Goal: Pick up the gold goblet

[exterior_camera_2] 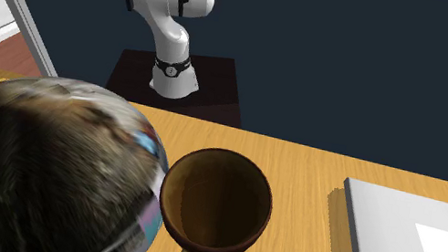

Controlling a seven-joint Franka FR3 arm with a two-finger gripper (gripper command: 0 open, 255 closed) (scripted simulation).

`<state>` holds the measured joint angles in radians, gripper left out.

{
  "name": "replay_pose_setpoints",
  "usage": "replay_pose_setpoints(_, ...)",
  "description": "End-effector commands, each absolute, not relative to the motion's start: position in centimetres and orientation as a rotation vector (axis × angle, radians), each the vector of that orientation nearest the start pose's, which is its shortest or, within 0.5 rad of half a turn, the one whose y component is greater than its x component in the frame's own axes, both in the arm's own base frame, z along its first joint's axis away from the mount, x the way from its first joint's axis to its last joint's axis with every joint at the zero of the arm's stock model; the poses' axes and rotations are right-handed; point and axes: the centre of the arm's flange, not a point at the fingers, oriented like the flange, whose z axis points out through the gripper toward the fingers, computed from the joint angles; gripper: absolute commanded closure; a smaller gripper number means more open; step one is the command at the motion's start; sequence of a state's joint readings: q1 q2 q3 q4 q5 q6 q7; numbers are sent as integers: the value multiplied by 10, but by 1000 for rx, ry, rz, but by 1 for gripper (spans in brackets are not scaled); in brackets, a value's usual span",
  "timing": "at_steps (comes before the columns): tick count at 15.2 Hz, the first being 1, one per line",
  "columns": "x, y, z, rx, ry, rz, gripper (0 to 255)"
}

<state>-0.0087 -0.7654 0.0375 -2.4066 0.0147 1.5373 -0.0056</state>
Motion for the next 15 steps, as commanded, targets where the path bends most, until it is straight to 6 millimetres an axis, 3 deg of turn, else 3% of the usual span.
replay_pose_setpoints(1, 306, 13, 558, -3149, -35, 164, 0)
replay_pose_setpoints(15, 470, 94, 549, -3239, -234, 98, 0)
